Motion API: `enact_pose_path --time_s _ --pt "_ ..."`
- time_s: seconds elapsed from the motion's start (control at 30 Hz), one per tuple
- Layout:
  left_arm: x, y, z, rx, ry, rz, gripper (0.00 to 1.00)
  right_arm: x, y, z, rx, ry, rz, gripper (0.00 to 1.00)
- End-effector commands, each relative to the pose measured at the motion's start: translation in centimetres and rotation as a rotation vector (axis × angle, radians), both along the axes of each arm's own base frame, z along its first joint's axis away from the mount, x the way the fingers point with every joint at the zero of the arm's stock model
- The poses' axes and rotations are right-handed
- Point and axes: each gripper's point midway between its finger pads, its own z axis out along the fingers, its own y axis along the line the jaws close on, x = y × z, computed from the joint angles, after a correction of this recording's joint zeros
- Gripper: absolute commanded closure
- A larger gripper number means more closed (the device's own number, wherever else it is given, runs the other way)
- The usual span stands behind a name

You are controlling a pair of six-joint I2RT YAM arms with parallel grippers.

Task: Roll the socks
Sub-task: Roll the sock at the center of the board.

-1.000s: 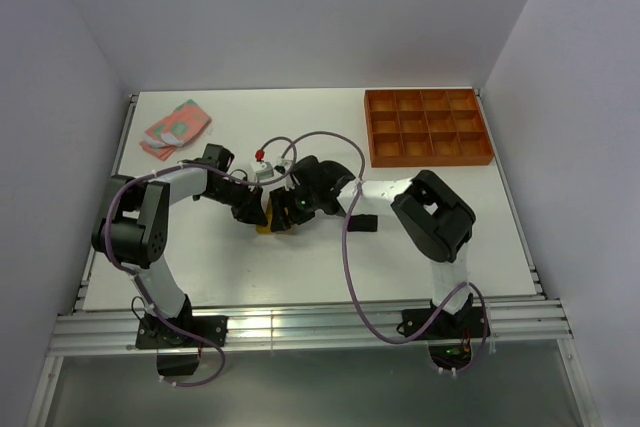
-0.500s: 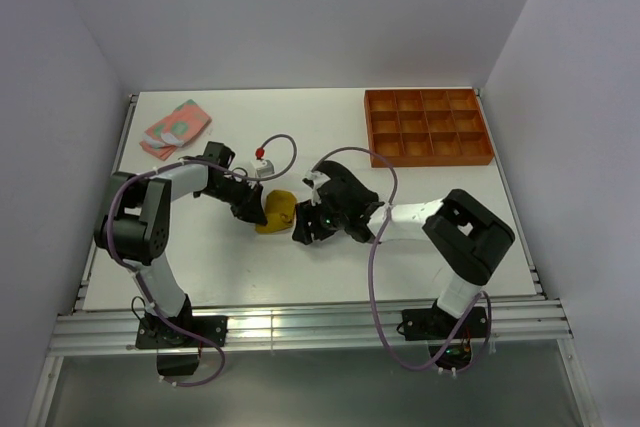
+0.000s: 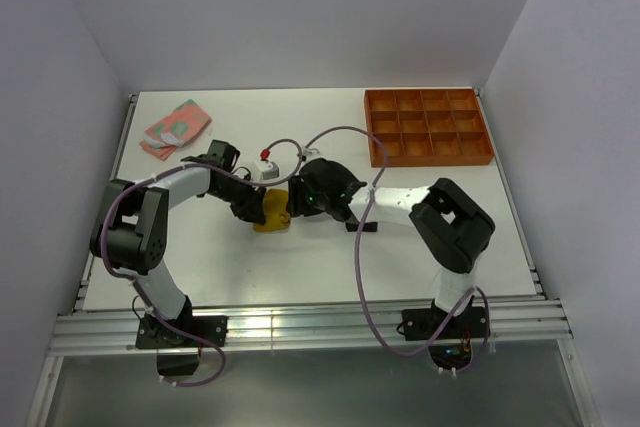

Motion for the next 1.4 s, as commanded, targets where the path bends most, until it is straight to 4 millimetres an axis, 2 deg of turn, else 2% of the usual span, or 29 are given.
enact_pose_path --time_s 0.0,0.07,0.1,0.17,0.4,0.5,0.73,0.77,0.97,1.1,1.2,1.33,1.37 --pt "0.0 1.1 -1.1 0.091 -0.017 0.020 1.00 1.6 1.7 0.7 -0.023 -0.003 -0.048 0.45" --pt "0.0 0.9 -0.9 0.092 -0.027 0.018 1.00 2.4 2.0 0.6 -0.057 0.015 -0.073 0.45" --pt "0.0 0.9 -0.8 0.092 -0.028 0.018 1.00 2.5 2.0 -0.4 -0.081 0.031 -0.083 0.44" --pt "-0.1 0.7 -0.6 0.088 -0.027 0.016 1.00 2.9 2.4 -0.4 -0.082 0.034 -0.086 0.44" --pt "-0.2 0.2 -0.2 0.079 -0.038 0.009 1.00 2.7 1.6 -2.5 -0.134 0.065 -0.116 0.45" --pt "-0.2 0.0 -0.4 0.081 -0.034 0.008 1.00 2.7 1.7 -3.2 -0.166 0.069 -0.105 0.56" --pt "-0.1 -0.5 0.1 0.076 -0.038 -0.002 1.00 2.2 3.0 -4.1 -0.207 0.065 -0.053 0.71" --pt "-0.1 -0.5 0.2 0.072 -0.038 -0.003 1.00 2.0 3.1 -4.4 -0.213 0.067 -0.050 0.76" --pt "-1.1 -1.2 0.4 0.047 0.007 -0.054 1.00 3.4 2.0 -4.4 -0.260 0.027 -0.101 0.98" --pt "-2.9 -1.7 0.0 0.028 0.113 -0.133 1.00 4.8 1.2 -4.2 -0.266 -0.003 -0.125 1.00" --pt "-3.1 -1.9 -0.2 0.026 0.150 -0.144 1.00 5.4 1.4 -4.2 -0.267 -0.021 -0.109 1.00" --pt "-3.6 -1.9 -1.4 0.043 0.231 -0.144 1.00 5.6 1.4 -4.0 -0.273 -0.036 -0.106 1.00" --pt "-3.4 -2.0 -1.4 0.044 0.238 -0.142 1.00 5.7 1.6 -3.5 -0.254 -0.051 -0.102 1.00"
